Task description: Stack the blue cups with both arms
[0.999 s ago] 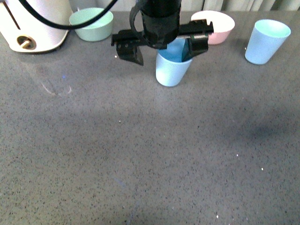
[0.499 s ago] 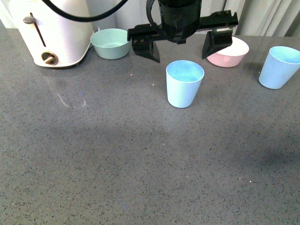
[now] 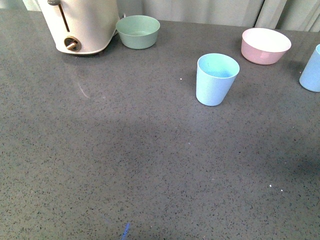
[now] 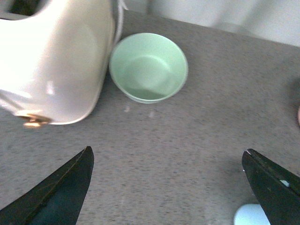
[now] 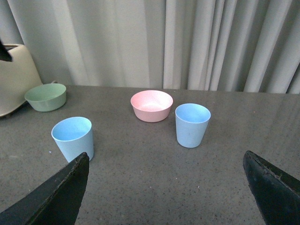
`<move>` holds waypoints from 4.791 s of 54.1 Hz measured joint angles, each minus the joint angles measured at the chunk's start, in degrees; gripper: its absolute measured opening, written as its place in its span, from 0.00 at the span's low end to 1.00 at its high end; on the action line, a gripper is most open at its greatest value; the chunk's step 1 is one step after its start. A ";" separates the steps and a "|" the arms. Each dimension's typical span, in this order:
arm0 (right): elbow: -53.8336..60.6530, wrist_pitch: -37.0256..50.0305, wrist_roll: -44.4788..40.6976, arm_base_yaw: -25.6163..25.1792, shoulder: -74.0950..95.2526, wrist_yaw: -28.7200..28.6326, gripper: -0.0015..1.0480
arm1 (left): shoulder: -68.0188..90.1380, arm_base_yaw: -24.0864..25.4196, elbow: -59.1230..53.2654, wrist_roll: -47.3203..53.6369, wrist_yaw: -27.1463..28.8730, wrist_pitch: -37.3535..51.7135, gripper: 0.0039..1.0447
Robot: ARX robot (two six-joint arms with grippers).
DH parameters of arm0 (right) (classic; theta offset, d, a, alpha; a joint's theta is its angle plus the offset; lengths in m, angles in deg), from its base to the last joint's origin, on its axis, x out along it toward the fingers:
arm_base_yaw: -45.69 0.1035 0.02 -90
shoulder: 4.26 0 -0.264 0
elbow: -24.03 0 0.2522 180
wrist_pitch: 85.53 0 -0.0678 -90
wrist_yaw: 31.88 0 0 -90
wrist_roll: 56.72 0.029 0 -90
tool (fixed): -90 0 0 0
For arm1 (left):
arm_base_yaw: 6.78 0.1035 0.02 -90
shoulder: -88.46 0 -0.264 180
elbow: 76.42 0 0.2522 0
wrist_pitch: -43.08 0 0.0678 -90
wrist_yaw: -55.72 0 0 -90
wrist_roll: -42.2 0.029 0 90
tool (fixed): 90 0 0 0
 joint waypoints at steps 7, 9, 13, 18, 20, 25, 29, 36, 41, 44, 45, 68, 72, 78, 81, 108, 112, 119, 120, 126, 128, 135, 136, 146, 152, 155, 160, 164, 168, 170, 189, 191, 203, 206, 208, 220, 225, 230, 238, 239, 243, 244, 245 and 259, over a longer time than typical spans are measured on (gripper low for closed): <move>0.00 0.00 0.00 0.00 0.00 -0.13 0.91 | -17.22 3.65 -32.24 14.38 5.70 44.98 0.66; 0.00 0.00 0.00 0.00 0.00 0.02 0.91 | -22.47 5.35 -39.60 16.09 4.28 52.68 0.59; 0.00 0.00 0.02 0.00 0.00 0.02 0.91 | -32.76 9.07 -51.21 18.29 1.27 58.36 0.47; 0.00 0.00 0.00 0.00 0.00 0.00 0.91 | -49.18 15.02 -68.48 19.50 -2.23 58.29 0.25; 0.00 0.00 0.00 0.00 0.00 -0.09 0.91 | -52.30 15.85 -72.46 19.74 -3.23 58.82 0.16; 0.00 0.00 0.00 0.00 0.00 -0.17 0.91 | -55.12 16.55 -76.72 19.91 -4.87 59.43 0.02; 0.00 0.00 0.02 0.00 0.00 -0.15 0.91 | -57.07 17.27 -79.49 20.11 -5.64 59.71 0.01; 0.00 0.00 0.00 0.00 0.00 0.00 0.91 | -60.59 18.10 -82.97 20.31 -6.88 59.74 0.01; 0.00 0.00 0.00 0.00 0.00 0.00 0.91 | -63.41 18.97 -85.22 20.33 -7.48 59.69 0.01; 0.00 0.00 0.00 0.00 0.00 -0.04 0.91 | -65.18 19.56 -86.68 20.35 -7.80 59.43 0.01; 0.00 0.00 0.00 0.00 0.00 -0.04 0.91 | -65.77 19.78 -87.12 20.33 -7.82 59.21 0.01; 0.00 0.00 0.00 0.00 0.00 0.00 0.91 | -82.40 23.98 -94.51 20.35 -12.33 49.75 0.01; 0.00 0.00 0.00 0.00 0.00 0.00 0.91 | -84.26 23.98 -96.26 20.37 -12.33 50.58 0.01; 0.00 0.00 0.02 0.00 0.00 0.00 0.91 | -88.32 23.98 -96.98 20.46 -12.31 46.99 0.01; 0.00 0.00 0.02 0.00 0.00 -0.02 0.91 | -90.86 23.98 -96.98 20.46 -12.31 44.74 0.01; 0.00 0.00 0.02 0.00 0.00 0.00 0.91 | -103.56 23.98 -97.00 20.46 -12.33 32.48 0.01; 0.00 0.00 0.00 0.00 0.00 -0.02 0.91 | -104.61 23.98 -97.00 20.46 -12.33 31.36 0.01; 0.00 0.00 0.02 0.00 0.00 0.00 0.91 | -107.10 23.98 -97.00 20.46 -12.33 28.94 0.01; 0.00 0.00 0.00 0.00 0.00 -0.02 0.91 | -107.40 23.98 -97.00 20.46 -12.33 28.63 0.01; 0.00 0.00 0.00 0.00 0.00 0.00 0.91 | -108.67 23.98 -97.00 20.46 -12.33 27.32 0.01; 0.00 0.00 0.00 0.00 0.00 0.00 0.91 | -109.02 23.98 -97.00 20.46 -12.33 26.95 0.01; 0.00 0.00 0.02 0.00 0.00 0.00 0.91 | -118.07 23.98 -96.98 20.48 -12.33 16.98 0.01; 0.00 0.00 0.00 0.00 0.00 -0.02 0.91 | -118.53 23.98 -96.98 20.50 -12.33 16.90 0.01; 0.00 0.00 0.00 0.00 0.00 -0.02 0.91 | -119.05 23.98 -96.98 20.48 -12.33 16.63 0.01; 0.00 0.00 0.02 0.00 0.00 0.00 0.91 | -119.05 23.98 -96.98 20.50 -12.33 16.63 0.01; 0.00 0.00 0.02 0.00 0.00 -0.02 0.91 | -119.05 23.98 -96.98 20.44 -12.33 16.63 0.02; 0.00 0.00 0.00 0.00 0.00 -0.02 0.91 | -119.05 23.98 -96.98 20.48 -12.33 16.63 0.16; 0.00 0.00 0.02 0.00 0.00 -0.02 0.91 | -119.05 23.98 -96.98 20.48 -12.33 16.63 0.31; 0.00 0.00 0.00 0.00 0.00 0.00 0.91 | -119.05 23.98 -96.98 20.48 -12.33 16.63 0.43; 0.00 0.00 0.02 0.00 0.00 -0.02 0.91 | -119.05 23.98 -96.98 20.48 -12.33 16.63 0.50; -6.78 -14.21 7.13 -4.13 14.01 0.00 0.91 | -119.08 23.98 -96.98 20.63 -12.35 16.61 0.91; -7.63 -13.46 7.54 -6.34 17.49 -1.68 0.91 | -119.08 23.98 -96.98 20.63 -12.33 16.61 0.92; -17.81 -0.61 -0.13 -17.25 40.02 -10.60 0.91 | -119.08 23.98 -96.98 20.65 -12.33 16.61 0.92; -21.88 1.86 -5.51 -17.97 46.88 -11.76 0.91 | -119.08 23.98 -96.98 20.65 -12.33 16.61 0.92; -24.92 3.28 -9.60 -18.34 52.33 -12.63 0.91 | -119.08 23.98 -96.98 20.65 -12.33 16.61 0.92; -42.16 1.88 -26.34 -18.69 78.58 -12.74 0.91 | -119.08 23.98 -96.98 20.65 -12.33 16.61 0.92; -49.18 -1.33 -31.52 -18.27 87.01 -12.02 0.91 | -119.08 23.98 -96.98 20.65 -12.33 16.61 0.92; -56.96 -6.01 -36.50 -17.59 95.10 -11.85 0.91 | -119.08 23.98 -96.98 20.68 -12.33 16.61 0.92; -66.14 -11.41 -41.35 -16.00 103.84 -11.65 0.91 | -119.08 23.98 -96.98 20.68 -12.33 16.61 0.92; -67.38 -12.07 -41.68 -15.72 104.91 -11.65 0.91 | -119.08 23.98 -96.98 20.68 -12.33 16.61 0.92; -72.63 -14.97 -43.47 -14.10 108.78 -12.24 0.91 | -119.08 23.98 -96.98 20.68 -12.33 16.61 0.92; -73.85 -15.85 -44.00 -13.62 109.57 -12.50 0.91 | -119.08 23.98 -96.98 20.68 -12.33 16.61 0.92; -75.03 -16.63 -44.24 -13.09 110.31 -12.79 0.91 | -119.08 23.98 -96.98 20.68 -12.33 16.61 0.92; -82.07 -20.48 -46.25 -10.23 115.08 -12.90 0.91 | -119.08 23.98 -96.98 20.68 -12.33 16.61 0.92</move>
